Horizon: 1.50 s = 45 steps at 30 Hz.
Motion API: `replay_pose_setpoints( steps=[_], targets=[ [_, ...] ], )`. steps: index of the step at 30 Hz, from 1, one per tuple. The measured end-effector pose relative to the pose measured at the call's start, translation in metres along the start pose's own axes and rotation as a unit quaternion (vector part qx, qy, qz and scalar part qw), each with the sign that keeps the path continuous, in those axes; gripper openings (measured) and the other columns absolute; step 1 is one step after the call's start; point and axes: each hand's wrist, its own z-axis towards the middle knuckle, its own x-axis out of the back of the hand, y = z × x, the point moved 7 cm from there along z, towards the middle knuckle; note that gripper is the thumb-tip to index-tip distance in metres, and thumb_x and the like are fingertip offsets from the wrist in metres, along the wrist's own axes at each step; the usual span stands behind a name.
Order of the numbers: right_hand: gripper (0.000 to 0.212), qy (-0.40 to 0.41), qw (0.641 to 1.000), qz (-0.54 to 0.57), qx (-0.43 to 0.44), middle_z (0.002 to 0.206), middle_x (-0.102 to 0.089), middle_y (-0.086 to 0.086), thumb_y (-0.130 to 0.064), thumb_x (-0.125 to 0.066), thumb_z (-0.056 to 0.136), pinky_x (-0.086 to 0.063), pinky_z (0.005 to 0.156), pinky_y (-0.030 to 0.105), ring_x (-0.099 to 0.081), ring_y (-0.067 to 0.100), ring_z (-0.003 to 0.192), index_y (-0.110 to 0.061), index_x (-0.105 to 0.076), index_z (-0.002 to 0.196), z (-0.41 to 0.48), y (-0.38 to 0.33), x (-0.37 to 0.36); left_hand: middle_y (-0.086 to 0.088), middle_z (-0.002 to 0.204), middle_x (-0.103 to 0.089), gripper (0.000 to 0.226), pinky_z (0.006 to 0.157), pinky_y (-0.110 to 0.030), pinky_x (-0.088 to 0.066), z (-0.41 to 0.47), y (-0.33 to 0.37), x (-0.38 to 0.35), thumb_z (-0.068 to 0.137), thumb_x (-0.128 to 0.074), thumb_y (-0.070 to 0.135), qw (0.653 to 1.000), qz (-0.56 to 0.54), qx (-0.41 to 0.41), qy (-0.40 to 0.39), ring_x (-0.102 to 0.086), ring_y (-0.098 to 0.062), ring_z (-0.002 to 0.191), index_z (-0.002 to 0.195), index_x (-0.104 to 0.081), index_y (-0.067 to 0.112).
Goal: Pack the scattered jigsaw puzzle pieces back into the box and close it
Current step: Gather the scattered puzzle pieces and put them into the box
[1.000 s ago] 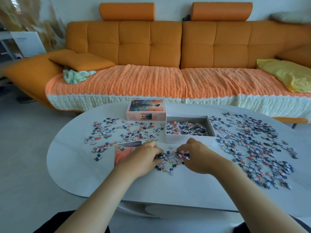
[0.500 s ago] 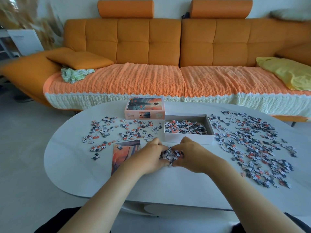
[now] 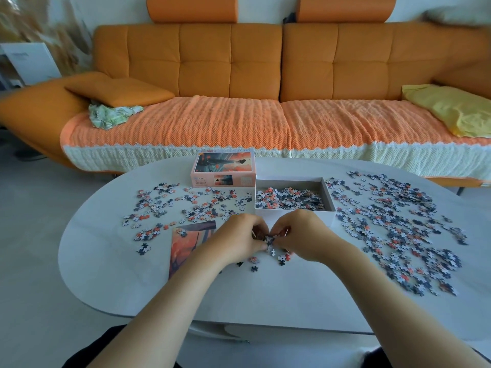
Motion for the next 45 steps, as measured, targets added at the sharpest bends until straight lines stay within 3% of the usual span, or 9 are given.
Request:
replay_pose_setpoints(
  steps=[7,11,17,22,25,28,34,40,45],
  targets=[
    [0.011,0.164,0.982,0.092,0.013,0.075,-0.070,-0.006,-0.017,-0.076,0.080,-0.050,0.056,0.015,-0.066,0.011,0.060,-0.022,-0.076,0.089,0.013,0.009,0.054,0.018,0.094,-0.064,0.018,0.069,-0.011,-0.043,0.028,0.014,0.034,0.086,-0.073,0.020,0.988,-0.106,-0.026,0.109,-0.058,0.004,0.083,0.102,-0.068,0.028],
    [0.015,0.245,0.968,0.042,0.042,0.088,-0.067,-0.001,-0.011,-0.073,0.082,-0.037,0.064,0.007,-0.058,0.012,0.073,-0.015,-0.077,0.096,0.023,0.014,0.066,0.006,0.104,-0.068,0.026,0.082,-0.019,-0.047,0.055,0.019,0.037,0.085,-0.074,0.018,0.980,-0.081,-0.061,0.172,-0.061,-0.007,0.092,0.110,-0.070,0.020],
    [0.036,0.122,0.991,-0.021,0.051,0.128,-0.060,-0.004,-0.013,-0.053,0.096,-0.040,0.090,0.022,-0.056,0.019,0.110,-0.027,-0.061,0.128,0.033,0.027,0.041,0.002,0.119,-0.062,0.034,0.091,-0.026,-0.045,0.072,0.025,0.016,0.093,-0.063,0.022,0.984,0.013,-0.121,0.127,-0.059,-0.014,0.105,0.127,-0.063,0.018],
    [0.027,0.195,0.976,-0.027,0.095,0.104,-0.066,-0.004,-0.008,-0.058,0.091,-0.038,0.078,0.014,-0.055,0.006,0.082,-0.020,-0.072,0.110,0.023,0.024,0.053,0.004,0.110,-0.062,0.024,0.085,-0.031,-0.048,0.061,0.023,0.021,0.094,-0.061,0.024,0.969,0.054,-0.163,0.180,-0.056,-0.012,0.091,0.116,-0.069,0.018],
    [0.020,0.161,0.978,-0.035,0.126,0.084,-0.059,-0.016,-0.012,-0.060,0.090,-0.037,0.072,0.011,-0.048,-0.007,0.066,-0.023,-0.075,0.099,0.011,0.013,0.050,0.007,0.095,-0.059,0.013,0.073,-0.025,-0.044,0.040,0.029,0.029,0.090,-0.064,0.019,0.953,0.074,-0.198,0.218,-0.051,-0.008,0.080,0.102,-0.070,0.018],
    [0.023,0.061,0.989,-0.083,0.106,0.099,-0.064,-0.016,-0.018,-0.056,0.093,-0.040,0.078,0.015,-0.050,-0.006,0.072,-0.027,-0.072,0.107,0.003,0.012,0.030,0.015,0.091,-0.057,0.009,0.069,-0.028,-0.049,0.021,0.022,0.027,0.091,-0.061,0.021,0.969,0.057,-0.179,0.160,-0.054,-0.004,0.079,0.096,-0.068,0.023],
    [0.035,-0.006,0.986,-0.160,0.039,0.126,-0.051,0.000,-0.018,-0.054,0.090,-0.043,0.102,0.039,-0.047,0.022,0.120,-0.024,-0.063,0.123,-0.003,0.026,-0.005,0.019,0.130,-0.043,0.051,0.100,-0.036,-0.043,0.000,-0.005,-0.009,0.089,-0.055,0.051,0.985,0.130,-0.109,-0.009,-0.040,-0.004,0.122,0.136,-0.051,0.034],
    [0.031,-0.001,0.991,-0.098,0.090,0.109,-0.060,0.000,-0.013,-0.053,0.092,-0.040,0.085,0.018,-0.055,0.015,0.099,-0.028,-0.068,0.116,-0.016,0.003,-0.009,0.017,0.126,-0.047,0.050,0.104,-0.032,-0.038,-0.015,-0.002,-0.008,0.085,-0.063,0.045,0.989,0.096,-0.107,-0.033,-0.038,-0.004,0.123,0.133,-0.052,0.036],
    [0.048,-0.033,0.993,-0.091,0.064,0.122,-0.049,-0.006,-0.036,-0.064,0.085,-0.044,0.092,0.025,-0.048,0.008,0.099,-0.031,-0.054,0.132,-0.024,0.009,-0.004,0.021,0.127,-0.043,0.054,0.102,-0.028,-0.031,-0.034,-0.027,0.020,0.080,-0.066,0.047,0.989,0.127,-0.058,-0.046,-0.033,-0.002,0.122,0.131,-0.049,0.043]
  ],
)
